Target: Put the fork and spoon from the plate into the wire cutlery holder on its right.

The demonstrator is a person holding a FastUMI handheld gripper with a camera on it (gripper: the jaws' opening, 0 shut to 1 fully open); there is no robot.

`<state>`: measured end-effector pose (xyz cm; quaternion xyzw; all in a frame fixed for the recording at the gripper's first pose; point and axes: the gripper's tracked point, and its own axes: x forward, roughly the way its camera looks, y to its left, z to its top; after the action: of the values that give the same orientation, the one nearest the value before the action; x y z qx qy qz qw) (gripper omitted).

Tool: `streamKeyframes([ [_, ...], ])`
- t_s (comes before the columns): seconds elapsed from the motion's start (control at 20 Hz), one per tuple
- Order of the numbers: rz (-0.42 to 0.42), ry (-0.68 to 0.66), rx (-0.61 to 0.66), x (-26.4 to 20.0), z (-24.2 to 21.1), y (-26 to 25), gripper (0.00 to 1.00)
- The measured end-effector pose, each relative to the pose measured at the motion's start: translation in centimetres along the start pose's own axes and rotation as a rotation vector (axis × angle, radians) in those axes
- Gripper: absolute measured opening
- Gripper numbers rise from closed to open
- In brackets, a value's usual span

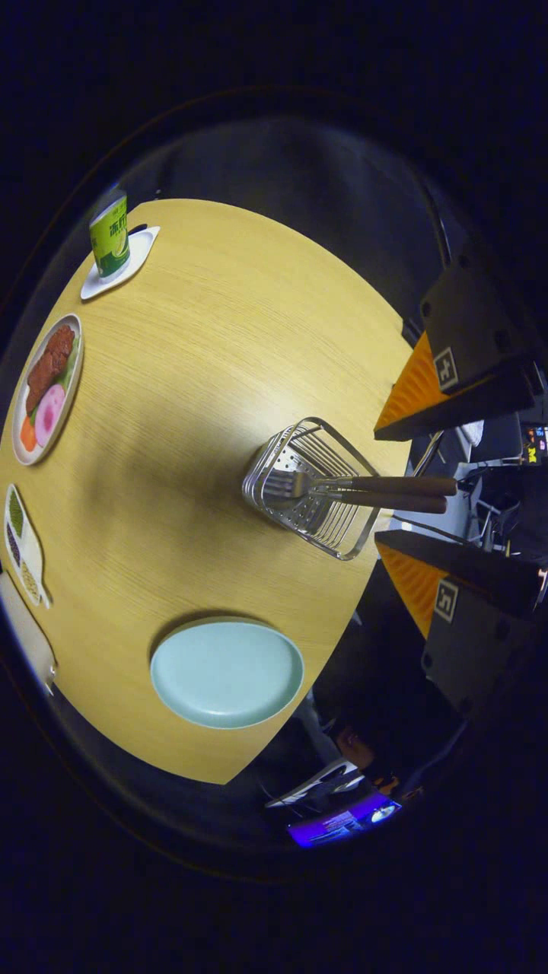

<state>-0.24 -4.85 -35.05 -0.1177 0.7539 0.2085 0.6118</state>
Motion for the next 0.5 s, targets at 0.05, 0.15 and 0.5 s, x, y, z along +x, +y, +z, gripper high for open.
streamKeyframes([
  [0.05, 0.003, -0.054, 0.021, -0.6, 0.0, 0.1, 0.8],
  [0.15, 0.022, -0.185, 0.078, -1.4, 0.6, 0.6, 0.84],
  [0.5, -0.019, -0.661, 0.266, -8.0, 3.2, 1.7, 1.0],
])
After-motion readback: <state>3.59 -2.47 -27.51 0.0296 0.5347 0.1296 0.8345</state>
